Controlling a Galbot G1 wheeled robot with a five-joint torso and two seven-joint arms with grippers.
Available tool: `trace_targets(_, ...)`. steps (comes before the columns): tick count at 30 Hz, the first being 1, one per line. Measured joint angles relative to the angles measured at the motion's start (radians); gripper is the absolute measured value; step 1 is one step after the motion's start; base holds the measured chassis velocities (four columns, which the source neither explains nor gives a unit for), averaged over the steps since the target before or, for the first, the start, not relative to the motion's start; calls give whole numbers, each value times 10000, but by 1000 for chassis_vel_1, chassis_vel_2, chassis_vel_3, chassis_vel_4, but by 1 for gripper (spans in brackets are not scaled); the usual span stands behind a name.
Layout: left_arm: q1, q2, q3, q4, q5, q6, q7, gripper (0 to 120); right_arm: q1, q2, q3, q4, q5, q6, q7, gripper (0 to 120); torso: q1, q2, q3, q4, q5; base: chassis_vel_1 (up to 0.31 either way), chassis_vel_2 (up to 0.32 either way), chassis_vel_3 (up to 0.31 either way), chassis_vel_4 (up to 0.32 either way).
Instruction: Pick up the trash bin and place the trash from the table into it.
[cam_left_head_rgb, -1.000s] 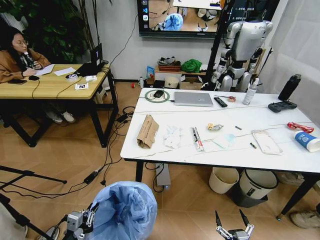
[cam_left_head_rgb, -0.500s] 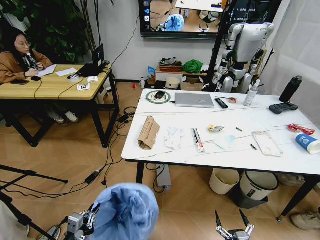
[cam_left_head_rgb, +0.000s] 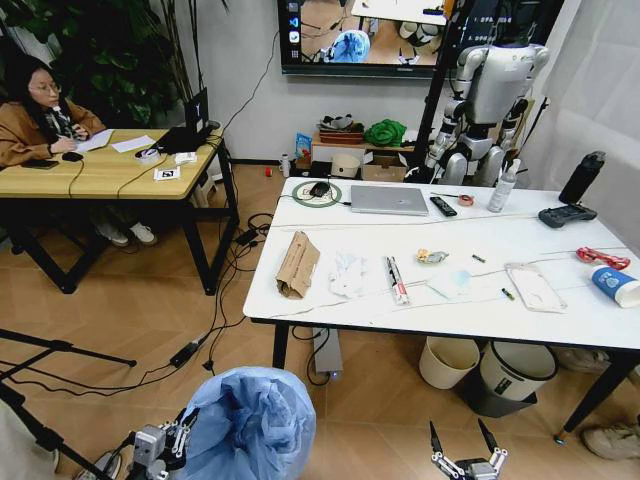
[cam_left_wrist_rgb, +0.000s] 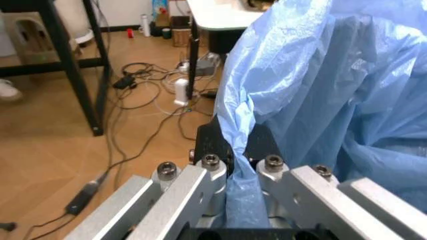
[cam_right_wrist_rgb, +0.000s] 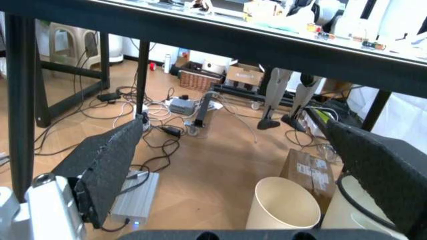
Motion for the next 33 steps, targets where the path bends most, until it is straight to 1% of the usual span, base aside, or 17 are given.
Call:
trace_targets(5, -49, 8, -12, 40, 142, -16, -549, 0, 0, 0, -3, 43, -13, -51, 0, 100, -9, -18, -8, 0, 0, 0, 0, 0, 0)
trace_targets(7, -78, 17, 48, 36, 158, 58, -1028, 0, -5, 0, -4, 118, -23, -93, 0, 100, -16, -30, -14, 0, 0, 0, 0, 0, 0)
trace_targets(8, -78, 17, 48, 36, 158, 58, -1028, 0, -5, 0, -4, 118, -23, -93, 0, 100, -16, -30, -14, 0, 0, 0, 0, 0, 0)
trace_targets(11, -63, 63, 93, -61, 228, 197, -1408, 0, -11, 0, 5, 227, 37, -148, 0, 100, -21, -40, -18, 1, 0, 0, 0, 0, 0)
trace_targets(13, 4, 121, 88, -255, 243, 430, -1622, 0, 17, 0, 1, 234, 95, -165, 0, 100, -24, -46, -21, -1, 0, 0, 0, 0, 0)
trace_targets(17, 91, 128, -12, -486, 253, 646, -1734, 0, 44, 0, -99, 232, 118, -232, 0, 100, -27, -53, -25, 0, 1, 0, 0, 0, 0)
trace_targets(21, 138, 106, -44, -559, 413, 677, -1798, 0, 52, 0, -153, 285, 117, -330, 0, 100, -31, -60, -28, 0, 1, 0, 0, 0, 0)
trace_targets(27, 78, 86, -47, -650, 270, 791, -1503, 0, -73, 0, -163, 618, 201, -431, 5, 100, -36, -69, -33, 0, 1, 0, 0, 0, 0)
trace_targets(30, 63, 153, -40, -755, 48, 894, -1174, 0, -272, 0, -255, 1015, 548, -570, 6, 100, -37, -73, -34, 0, 1, 0, 0, 0, 0)
trace_targets(33, 47, 207, -24, -817, -84, 960, -1077, 0, -396, 0, -289, 1356, 780, -683, 5, 100, -38, -74, -35, 0, 1, 0, 0, 0, 0)
